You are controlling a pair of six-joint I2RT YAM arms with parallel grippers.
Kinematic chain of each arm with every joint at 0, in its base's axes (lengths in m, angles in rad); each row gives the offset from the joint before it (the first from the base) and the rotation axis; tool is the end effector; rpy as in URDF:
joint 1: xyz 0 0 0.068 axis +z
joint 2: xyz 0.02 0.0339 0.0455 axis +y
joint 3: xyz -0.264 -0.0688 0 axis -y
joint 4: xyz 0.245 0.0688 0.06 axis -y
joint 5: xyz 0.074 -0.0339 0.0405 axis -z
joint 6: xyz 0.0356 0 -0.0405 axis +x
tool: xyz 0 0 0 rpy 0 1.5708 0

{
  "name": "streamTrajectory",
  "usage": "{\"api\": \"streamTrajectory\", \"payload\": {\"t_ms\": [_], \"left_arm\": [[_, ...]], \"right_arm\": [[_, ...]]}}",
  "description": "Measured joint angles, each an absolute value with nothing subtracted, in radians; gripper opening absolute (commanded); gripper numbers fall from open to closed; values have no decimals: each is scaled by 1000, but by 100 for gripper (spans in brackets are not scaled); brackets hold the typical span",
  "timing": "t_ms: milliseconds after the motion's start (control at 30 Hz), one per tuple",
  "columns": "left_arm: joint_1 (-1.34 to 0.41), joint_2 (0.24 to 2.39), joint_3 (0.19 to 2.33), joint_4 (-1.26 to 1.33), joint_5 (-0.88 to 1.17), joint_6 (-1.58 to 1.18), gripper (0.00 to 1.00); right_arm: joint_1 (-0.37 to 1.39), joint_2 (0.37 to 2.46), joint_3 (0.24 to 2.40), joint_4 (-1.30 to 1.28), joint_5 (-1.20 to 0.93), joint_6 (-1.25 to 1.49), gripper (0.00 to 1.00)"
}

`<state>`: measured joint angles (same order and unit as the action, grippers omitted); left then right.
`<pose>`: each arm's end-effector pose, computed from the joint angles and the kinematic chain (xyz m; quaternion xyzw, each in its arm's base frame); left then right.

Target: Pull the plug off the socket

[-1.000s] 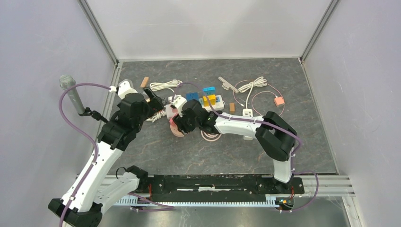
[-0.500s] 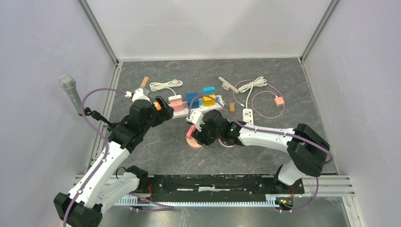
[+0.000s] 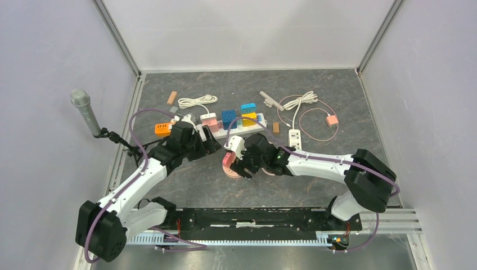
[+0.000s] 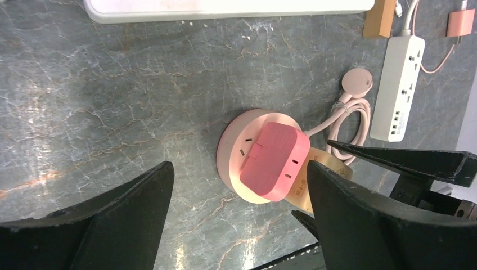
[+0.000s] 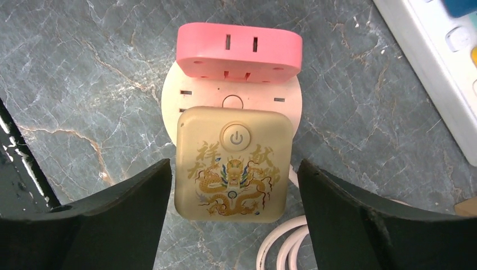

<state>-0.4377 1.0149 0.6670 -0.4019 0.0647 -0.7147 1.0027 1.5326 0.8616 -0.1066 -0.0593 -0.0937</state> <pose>0.1907 -0.0918 0.2360 -0.1137 0.9094 -0.2422 0.3183 0.1689 0.2685 0.1951 -0.4903 0.7809 0.1941 0.3349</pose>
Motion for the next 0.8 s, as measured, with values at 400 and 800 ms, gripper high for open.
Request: {"api": "streamTrajectory", "payload": {"t_ms": [400, 800], "left_arm": [[-438, 1067, 532, -326, 143, -723, 84], [-438, 1034, 459, -253, 135, -785, 69]], "right_arm": [[999, 1580, 865, -54, -62, -110, 43], [999, 1628, 903, -21, -43, -54, 10]]}}
